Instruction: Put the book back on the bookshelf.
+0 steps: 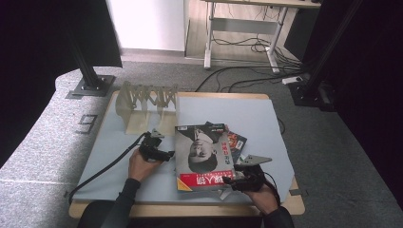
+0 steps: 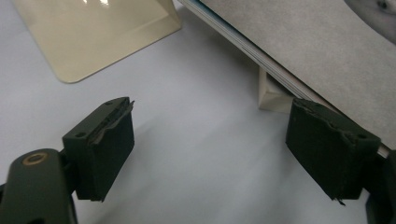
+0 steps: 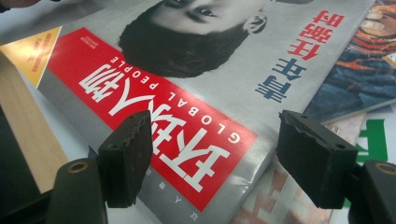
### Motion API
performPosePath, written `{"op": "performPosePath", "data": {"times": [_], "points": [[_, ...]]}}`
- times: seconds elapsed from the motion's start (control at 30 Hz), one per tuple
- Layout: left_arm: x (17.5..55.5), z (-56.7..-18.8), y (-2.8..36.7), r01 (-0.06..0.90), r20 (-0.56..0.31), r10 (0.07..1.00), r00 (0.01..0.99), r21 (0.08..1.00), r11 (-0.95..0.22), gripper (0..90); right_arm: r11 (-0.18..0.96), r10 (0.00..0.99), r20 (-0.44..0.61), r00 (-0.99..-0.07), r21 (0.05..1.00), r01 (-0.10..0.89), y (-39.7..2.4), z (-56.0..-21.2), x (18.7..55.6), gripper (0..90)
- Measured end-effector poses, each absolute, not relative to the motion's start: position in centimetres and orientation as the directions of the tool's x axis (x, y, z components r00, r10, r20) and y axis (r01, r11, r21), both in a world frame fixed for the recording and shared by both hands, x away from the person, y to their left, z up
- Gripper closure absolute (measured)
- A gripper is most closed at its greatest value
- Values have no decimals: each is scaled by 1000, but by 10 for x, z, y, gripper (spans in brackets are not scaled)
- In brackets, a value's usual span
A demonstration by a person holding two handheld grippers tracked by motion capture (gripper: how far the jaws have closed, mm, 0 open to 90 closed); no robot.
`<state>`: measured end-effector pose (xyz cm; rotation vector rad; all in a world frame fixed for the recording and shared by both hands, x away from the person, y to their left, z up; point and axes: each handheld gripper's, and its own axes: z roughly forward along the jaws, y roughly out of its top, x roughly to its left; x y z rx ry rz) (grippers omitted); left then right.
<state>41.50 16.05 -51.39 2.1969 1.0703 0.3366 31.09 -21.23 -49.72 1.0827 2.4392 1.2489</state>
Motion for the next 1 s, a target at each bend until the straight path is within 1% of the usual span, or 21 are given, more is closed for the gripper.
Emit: {"op": "performPosePath", "data": {"times": [0.2,0.27,0.37,0.43,0.57,0.63,0.73,0.83,0.9,1.0], "points": [[418,-512,150,596,-58,764,642,664,-451,177,375,680,158,-716,764,525,-219,-497,301,264],[419,-511,147,597,-73,760,646,669,-443,180,374,679,162,-716,763,527,-221,-497,298,264],[421,-511,143,592,-67,756,651,669,-450,180,372,670,170,-723,765,525,-222,-497,295,280],[422,-510,142,590,-72,751,656,670,-451,175,365,647,201,-736,766,530,-222,-498,293,289],[421,-509,143,590,-72,751,656,670,-451,161,382,650,178,-739,764,520,-220,-497,292,281],[418,-508,144,581,-55,749,660,670,-463,157,381,671,161,-724,763,522,-223,-496,296,254],[416,-507,145,577,-51,748,661,672,-464,153,377,692,147,-707,762,527,-225,-497,298,243],[417,-506,145,577,-76,745,663,685,-445,154,380,688,155,-709,755,535,-225,-499,298,241],[420,-506,143,585,-100,746,658,692,-424,156,393,689,141,-711,752,530,-222,-500,296,228],[423,-508,140,586,-93,746,659,685,-432,159,398,687,135,-714,752,525,-220,-498,295,223]]}}
